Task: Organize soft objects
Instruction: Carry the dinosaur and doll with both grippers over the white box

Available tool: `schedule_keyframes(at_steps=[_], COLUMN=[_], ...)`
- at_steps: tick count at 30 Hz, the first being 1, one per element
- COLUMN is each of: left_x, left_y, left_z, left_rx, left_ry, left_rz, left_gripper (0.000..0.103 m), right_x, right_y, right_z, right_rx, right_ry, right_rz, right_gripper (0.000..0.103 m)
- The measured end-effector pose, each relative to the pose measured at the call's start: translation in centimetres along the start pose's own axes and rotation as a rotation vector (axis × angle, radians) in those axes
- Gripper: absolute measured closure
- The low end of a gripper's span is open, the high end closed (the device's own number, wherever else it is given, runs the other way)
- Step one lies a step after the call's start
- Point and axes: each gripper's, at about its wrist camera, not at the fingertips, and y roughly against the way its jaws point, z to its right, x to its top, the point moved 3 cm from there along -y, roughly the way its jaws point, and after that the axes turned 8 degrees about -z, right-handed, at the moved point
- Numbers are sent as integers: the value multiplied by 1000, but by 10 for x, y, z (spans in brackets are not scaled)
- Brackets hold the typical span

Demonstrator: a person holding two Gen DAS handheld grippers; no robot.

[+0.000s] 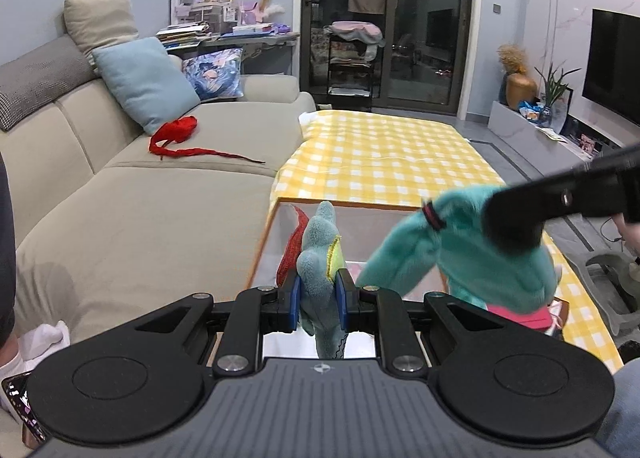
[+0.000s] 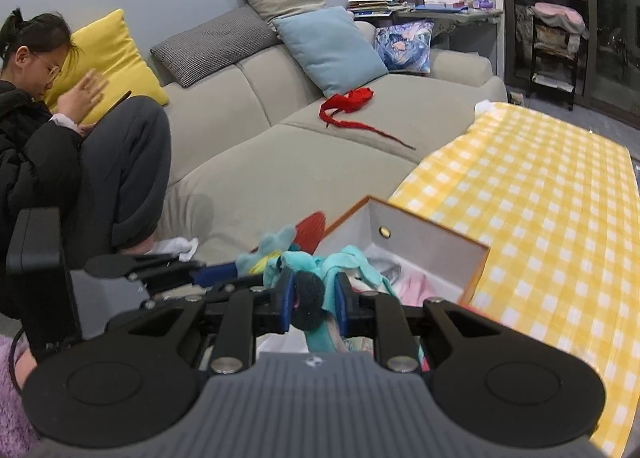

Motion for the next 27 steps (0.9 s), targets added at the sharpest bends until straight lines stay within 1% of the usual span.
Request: schedule_keyframes(at_steps=[4, 6, 8, 13, 17, 21, 24, 27], left_x=[1, 1, 0, 1, 3, 2, 0, -3], left_y=[-11, -18, -25, -48, -70, -89, -102, -109], left_z=[-6, -7, -9, -10, -8, -9, -15, -20], left_rx=[4, 0, -2, -22, -34, -48, -42, -44], left_ry=[9, 11, 8, 4, -9, 0, 1, 14], left_rz=[-14, -26, -42, -92, -134, -185, -226, -257], left_gripper=[83, 83, 83, 83, 83, 83, 83, 83], right_x=[16, 21, 24, 19, 12, 10, 4, 0], right_y=[-16, -29, -46, -92, -124, -150, -171, -190], right_z=[6, 9, 13, 27, 30, 27, 30, 40], right_rx=[-4, -13, -44, -127, -179, -200, -217, -204], right_ry=[-4, 11, 34, 86, 200, 284, 337, 318], right_rz=[0, -18, -44, -129, -177, -238, -286, -337], right_gripper=[84, 84, 84, 84, 85, 85, 85, 85])
